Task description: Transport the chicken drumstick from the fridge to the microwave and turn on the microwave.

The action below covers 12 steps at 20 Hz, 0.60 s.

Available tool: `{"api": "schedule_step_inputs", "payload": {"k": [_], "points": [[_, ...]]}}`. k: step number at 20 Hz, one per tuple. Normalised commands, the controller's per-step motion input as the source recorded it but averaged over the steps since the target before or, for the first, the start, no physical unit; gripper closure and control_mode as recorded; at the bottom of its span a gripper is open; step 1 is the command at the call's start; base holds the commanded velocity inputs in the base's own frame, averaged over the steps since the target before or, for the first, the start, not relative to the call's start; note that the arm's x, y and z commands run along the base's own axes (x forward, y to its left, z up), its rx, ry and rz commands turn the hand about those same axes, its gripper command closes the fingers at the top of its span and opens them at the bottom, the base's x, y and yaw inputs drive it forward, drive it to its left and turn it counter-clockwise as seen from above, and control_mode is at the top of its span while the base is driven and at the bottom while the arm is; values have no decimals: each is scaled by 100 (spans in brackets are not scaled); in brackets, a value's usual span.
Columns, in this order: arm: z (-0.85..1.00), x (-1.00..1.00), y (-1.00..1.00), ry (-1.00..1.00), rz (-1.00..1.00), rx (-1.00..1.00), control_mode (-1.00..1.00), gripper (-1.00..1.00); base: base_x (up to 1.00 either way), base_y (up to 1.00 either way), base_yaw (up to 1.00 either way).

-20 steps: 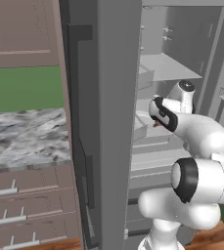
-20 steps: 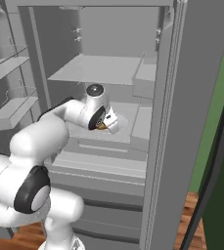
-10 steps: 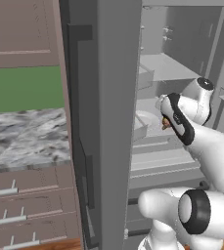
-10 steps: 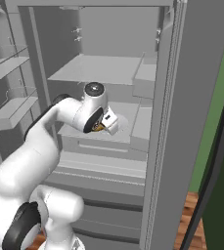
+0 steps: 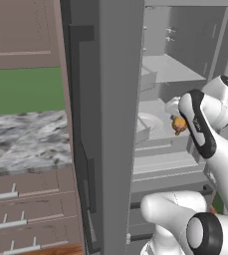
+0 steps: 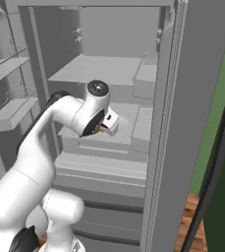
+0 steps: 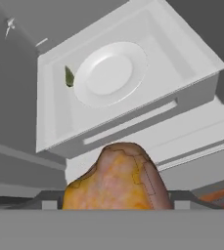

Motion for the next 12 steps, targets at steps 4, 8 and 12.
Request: {"api": "schedule_step_inputs", "payload": {"k": [4, 8, 12], "points": [[38, -40, 8, 0, 6, -4, -100, 100, 0, 0, 0], [29, -50, 1, 0, 4, -6, -100, 100, 0, 0, 0], [18, -47, 2, 1, 4, -7, -100, 100, 0, 0, 0]]}}
